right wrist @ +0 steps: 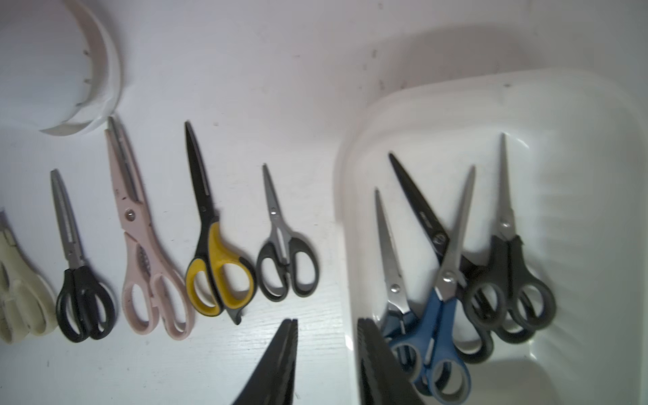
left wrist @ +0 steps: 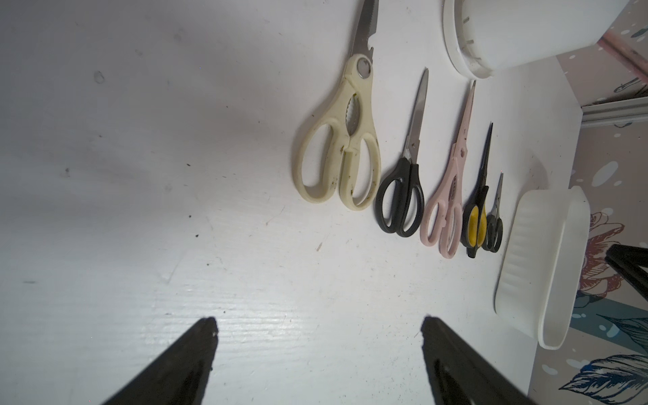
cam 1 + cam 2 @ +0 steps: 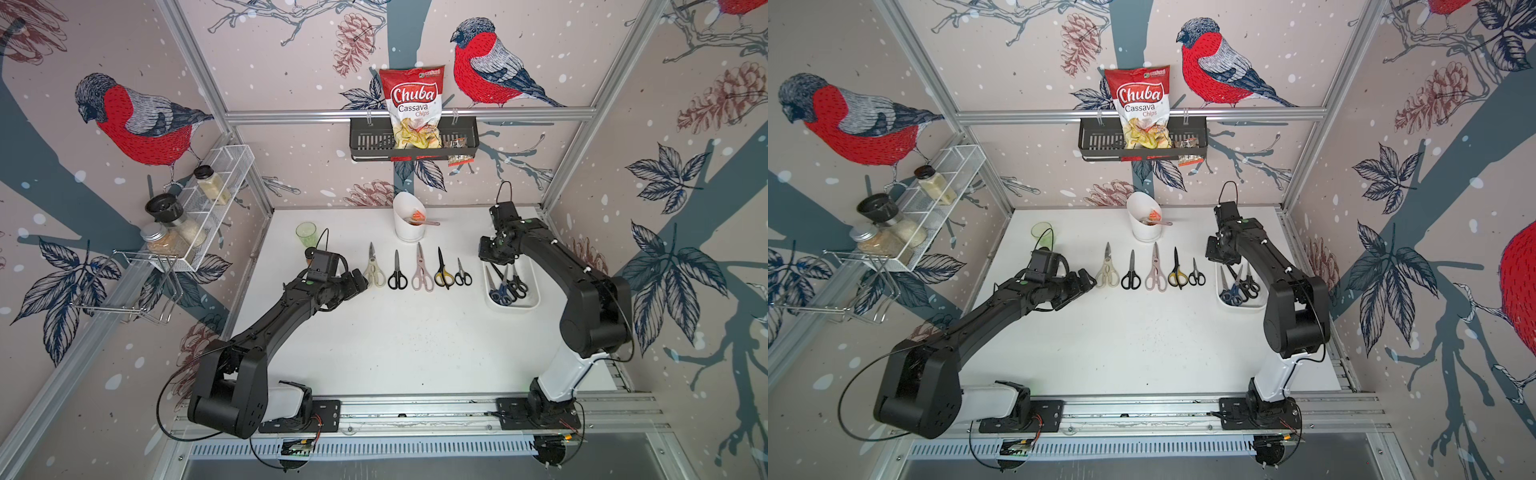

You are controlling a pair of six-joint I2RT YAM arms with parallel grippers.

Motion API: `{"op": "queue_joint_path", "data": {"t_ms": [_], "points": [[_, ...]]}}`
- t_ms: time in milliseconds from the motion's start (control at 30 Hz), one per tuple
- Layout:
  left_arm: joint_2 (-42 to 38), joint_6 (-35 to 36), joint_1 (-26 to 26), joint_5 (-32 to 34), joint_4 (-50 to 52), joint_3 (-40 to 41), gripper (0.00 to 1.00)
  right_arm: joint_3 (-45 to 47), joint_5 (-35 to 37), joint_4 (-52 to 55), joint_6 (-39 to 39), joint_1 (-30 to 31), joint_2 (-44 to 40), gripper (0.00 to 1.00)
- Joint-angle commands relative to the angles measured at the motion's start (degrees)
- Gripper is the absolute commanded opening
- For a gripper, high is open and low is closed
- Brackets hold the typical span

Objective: Take the scissors out of the storage box
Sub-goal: Pick up the scissors from the storage box.

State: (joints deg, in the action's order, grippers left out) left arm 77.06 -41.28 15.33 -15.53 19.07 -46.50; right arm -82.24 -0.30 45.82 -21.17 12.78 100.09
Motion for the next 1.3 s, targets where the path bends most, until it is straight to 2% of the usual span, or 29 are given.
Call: {"op": "queue_joint_path", "data": {"t_ms": [0, 200, 500, 867, 1267], "points": [[1.39, 1.10, 1.04, -1.08, -2.41, -1.43, 0.95, 2.96, 2.20, 2.78, -1.95, -3.11, -1.99, 0.32], [5.08, 1.72, 4.12, -0.90, -2.12, -4.89, 0.94, 10.33, -1.15, -0.52, 1.09, -11.49, -4.52, 0.29], [6.18, 2.22, 4.80, -0.81, -1.07, -6.46, 0.94, 14.97, -1.83, -5.59, 9.31, -16.25, -2.91, 0.33], [5.33, 1.96, 4.82, -0.03, -0.04, -6.38, 0.94, 11.27, -0.65, -7.54, 12.55, -17.09, 3.36, 0.36], [4.55, 0.80, 4.79, 0.78, -0.50, -5.32, 0.95, 11.18, -0.59, -7.94, 11.73, -15.46, 7.06, 0.35]]}}
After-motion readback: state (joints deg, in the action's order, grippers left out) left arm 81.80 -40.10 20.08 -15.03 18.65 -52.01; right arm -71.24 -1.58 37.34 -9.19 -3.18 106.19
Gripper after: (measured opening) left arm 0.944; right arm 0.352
